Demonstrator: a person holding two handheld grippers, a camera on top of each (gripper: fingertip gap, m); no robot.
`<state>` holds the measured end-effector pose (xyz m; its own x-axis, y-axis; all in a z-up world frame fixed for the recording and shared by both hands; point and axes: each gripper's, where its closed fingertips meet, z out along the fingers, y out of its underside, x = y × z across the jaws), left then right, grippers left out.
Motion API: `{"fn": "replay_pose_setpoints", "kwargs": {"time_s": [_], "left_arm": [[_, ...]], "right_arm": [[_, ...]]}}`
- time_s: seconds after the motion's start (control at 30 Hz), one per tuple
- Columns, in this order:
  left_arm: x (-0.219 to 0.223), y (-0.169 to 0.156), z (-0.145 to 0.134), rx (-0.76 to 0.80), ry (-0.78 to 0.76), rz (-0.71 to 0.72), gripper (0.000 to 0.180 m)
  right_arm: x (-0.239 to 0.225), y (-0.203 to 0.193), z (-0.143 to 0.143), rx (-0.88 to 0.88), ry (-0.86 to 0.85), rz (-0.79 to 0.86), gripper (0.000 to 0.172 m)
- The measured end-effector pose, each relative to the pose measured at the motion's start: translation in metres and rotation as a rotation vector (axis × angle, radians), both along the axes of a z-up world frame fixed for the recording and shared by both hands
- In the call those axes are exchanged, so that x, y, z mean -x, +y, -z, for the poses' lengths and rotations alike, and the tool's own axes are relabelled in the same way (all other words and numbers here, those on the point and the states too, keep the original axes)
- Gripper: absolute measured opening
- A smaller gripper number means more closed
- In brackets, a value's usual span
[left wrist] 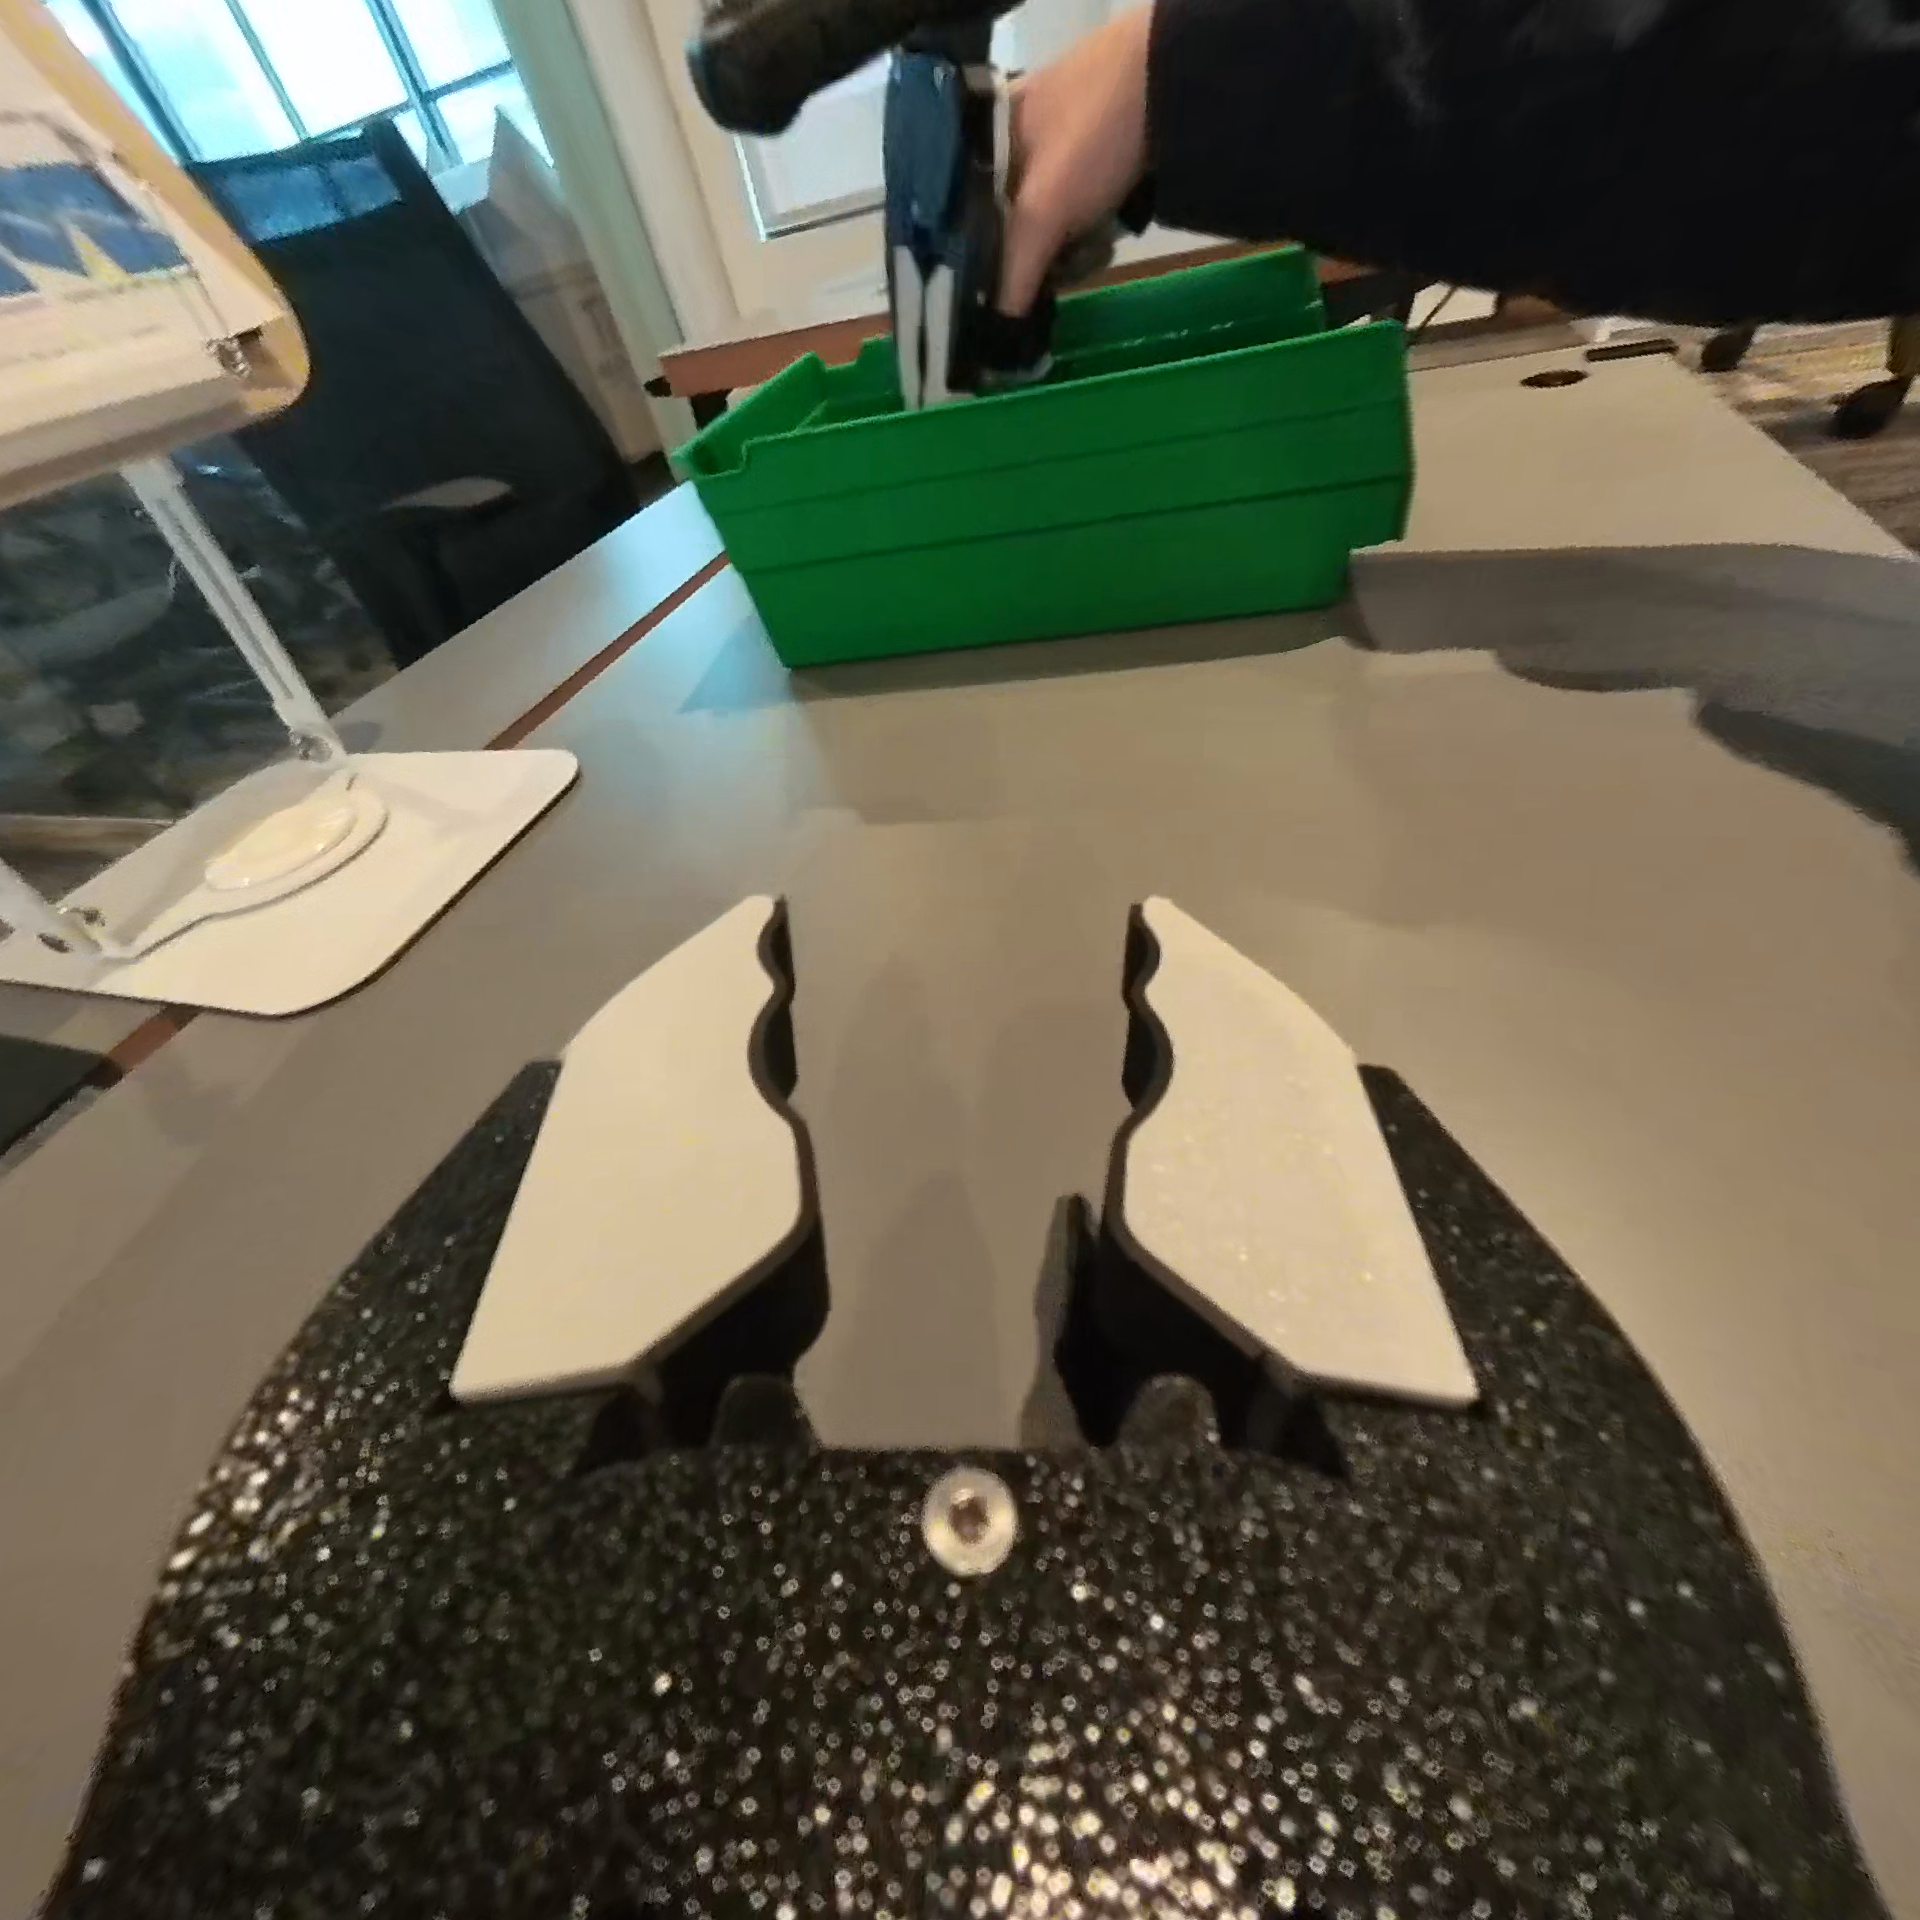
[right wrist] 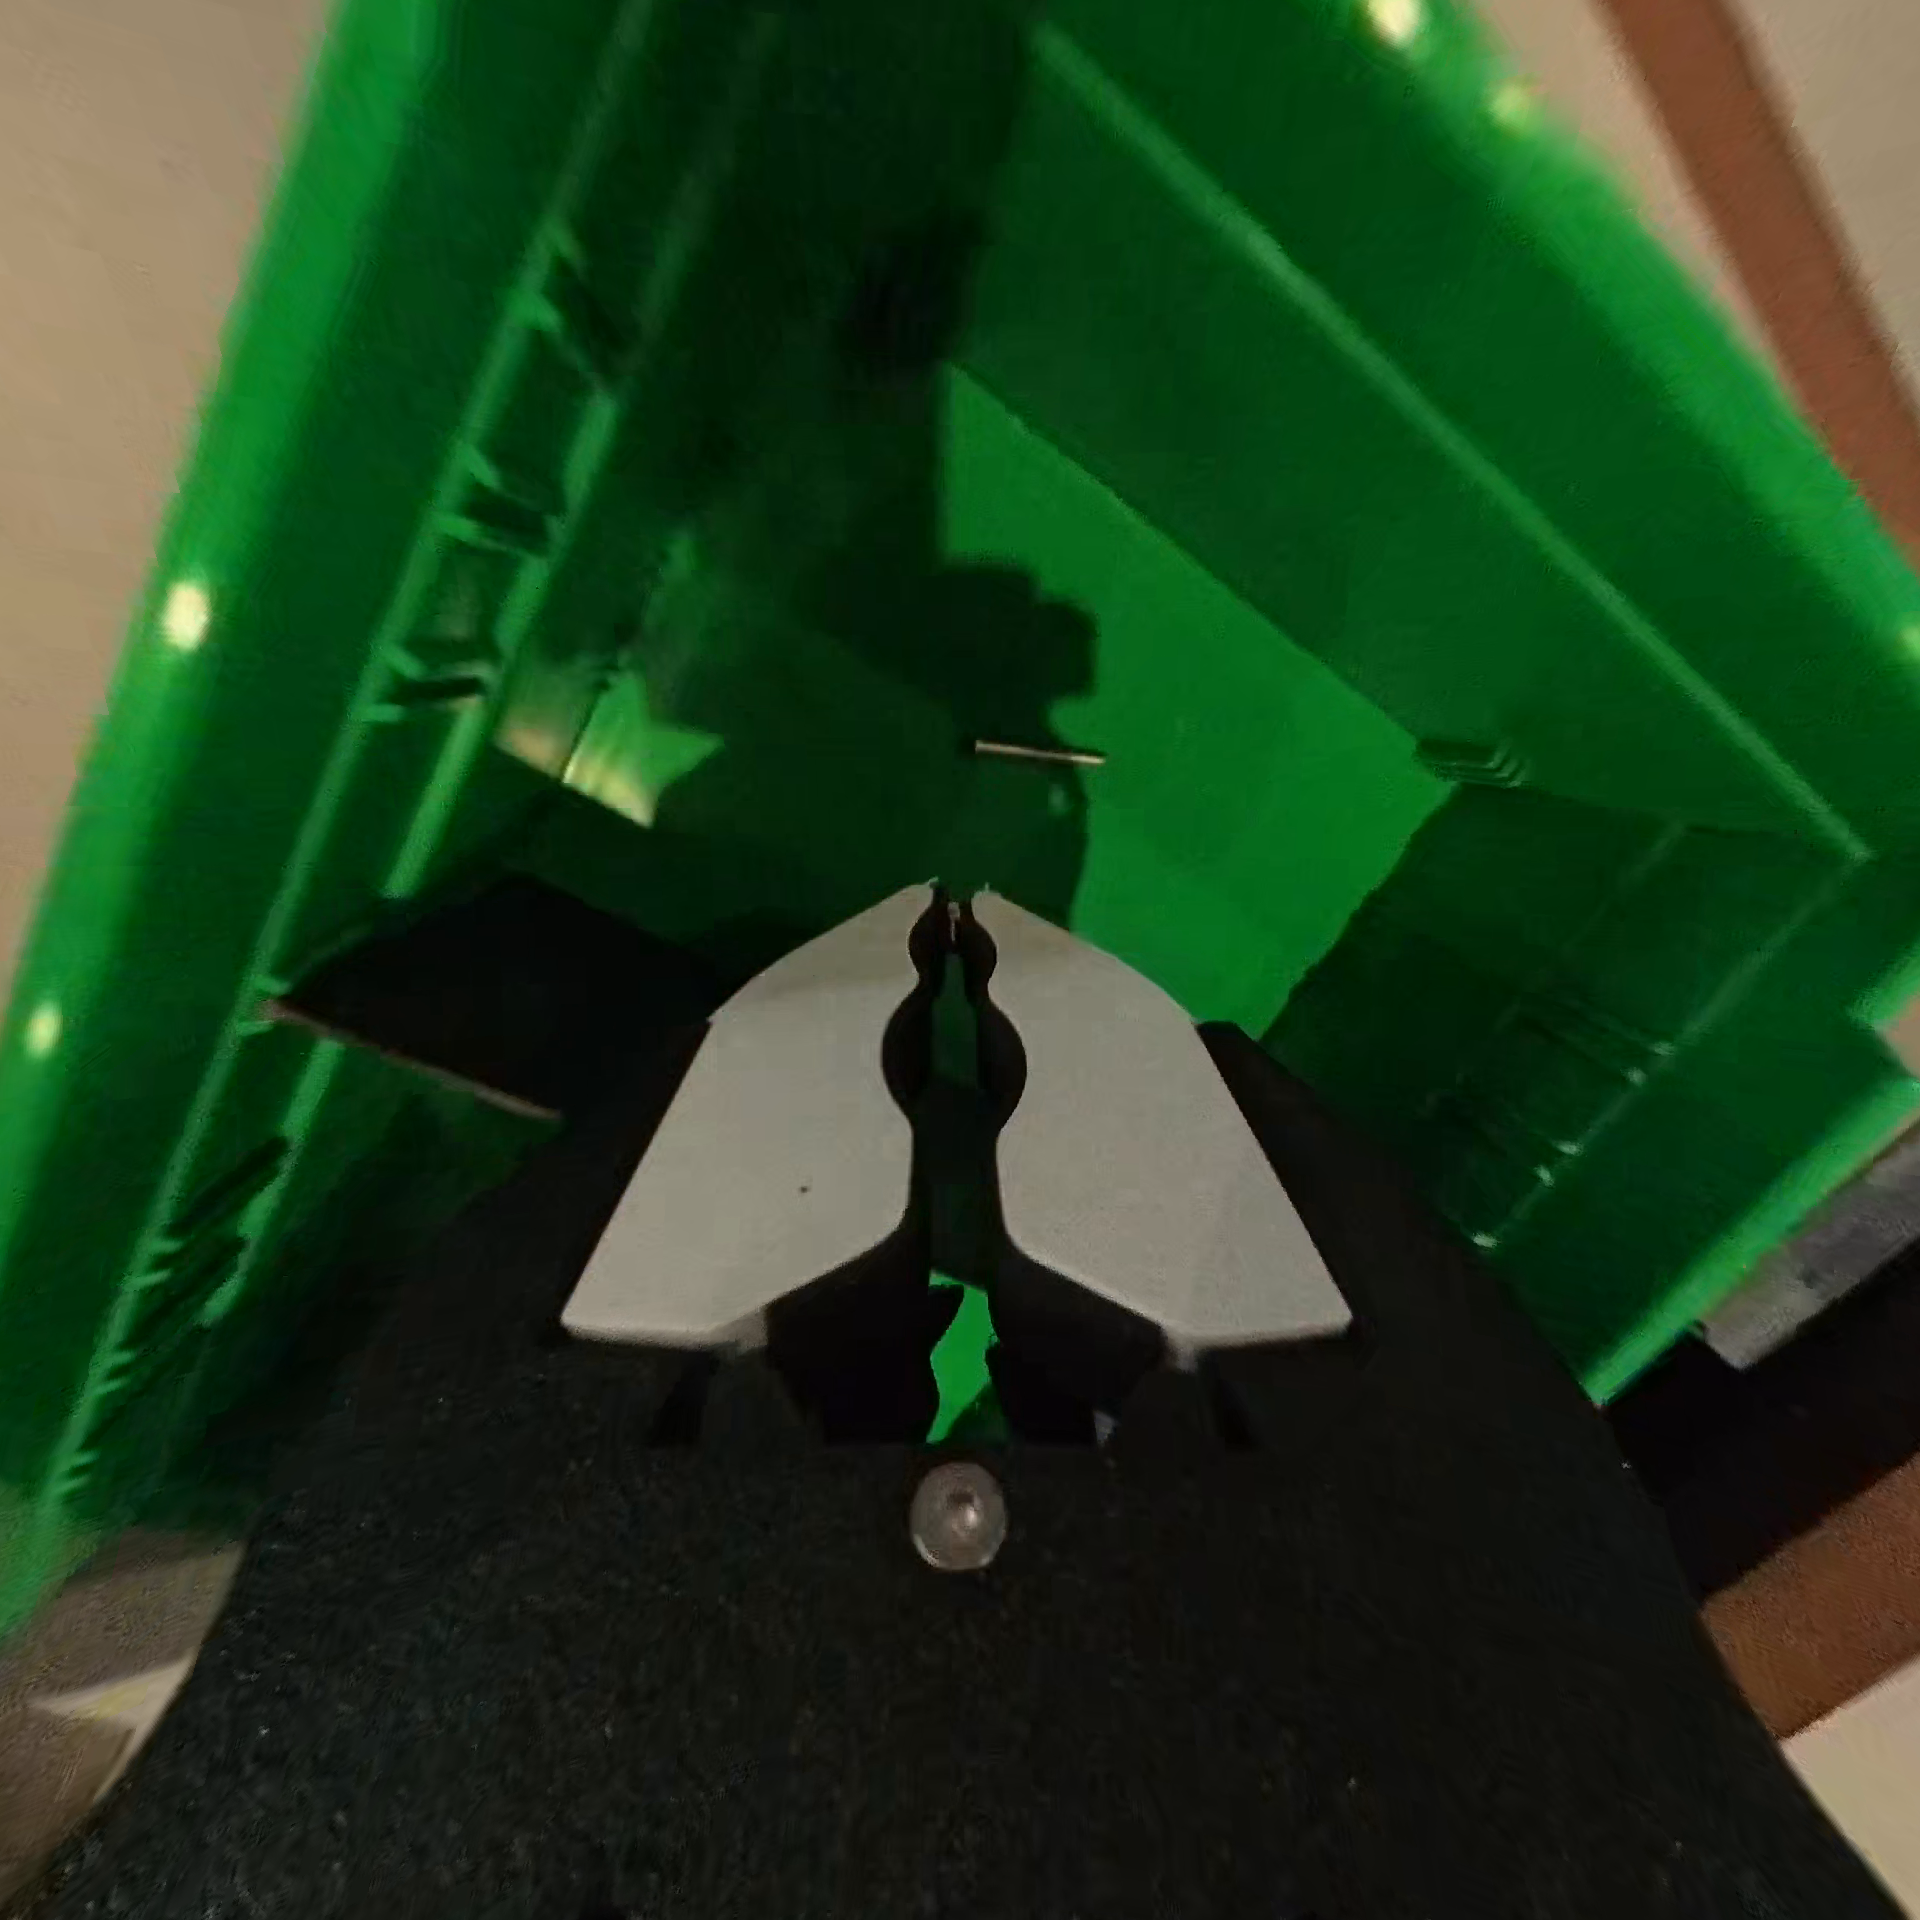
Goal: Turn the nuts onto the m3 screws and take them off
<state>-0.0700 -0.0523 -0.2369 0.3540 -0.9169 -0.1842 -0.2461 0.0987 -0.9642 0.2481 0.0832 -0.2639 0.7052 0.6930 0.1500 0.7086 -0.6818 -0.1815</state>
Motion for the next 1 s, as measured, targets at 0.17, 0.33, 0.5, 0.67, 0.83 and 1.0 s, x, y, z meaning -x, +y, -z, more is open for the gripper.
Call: {"fn": "replay_pose_setpoints", "kwargs": {"time_s": [0.17, 0.33, 0.5, 0.67, 0.83, 1.0], "left_arm": [[0.000, 0.000, 0.006, 0.030, 0.036, -0.002, 0.055], [-0.001, 0.000, 0.009, 0.034, 0.057, -0.004, 0.050], [-0.002, 0.000, 0.009, 0.033, 0.059, -0.002, 0.048], [0.000, 0.001, 0.007, 0.042, 0.040, -0.007, 0.045], [0.002, 0.003, 0.003, 0.047, 0.004, -0.018, 0.041], [0.008, 0.007, -0.003, 0.054, -0.045, -0.044, 0.041]], "right_arm": [[-0.004, -0.001, 0.012, 0.080, -0.059, -0.044, 0.002], [-0.009, -0.003, 0.014, 0.114, -0.126, -0.054, 0.005], [-0.001, 0.003, -0.004, 0.014, -0.078, -0.074, 0.013], [0.050, -0.012, -0.076, -0.289, 0.021, -0.146, 0.016], [0.166, -0.074, -0.124, -0.541, 0.379, -0.306, 0.018], [0.240, -0.089, -0.103, -0.699, 0.656, -0.312, 0.021]]}}
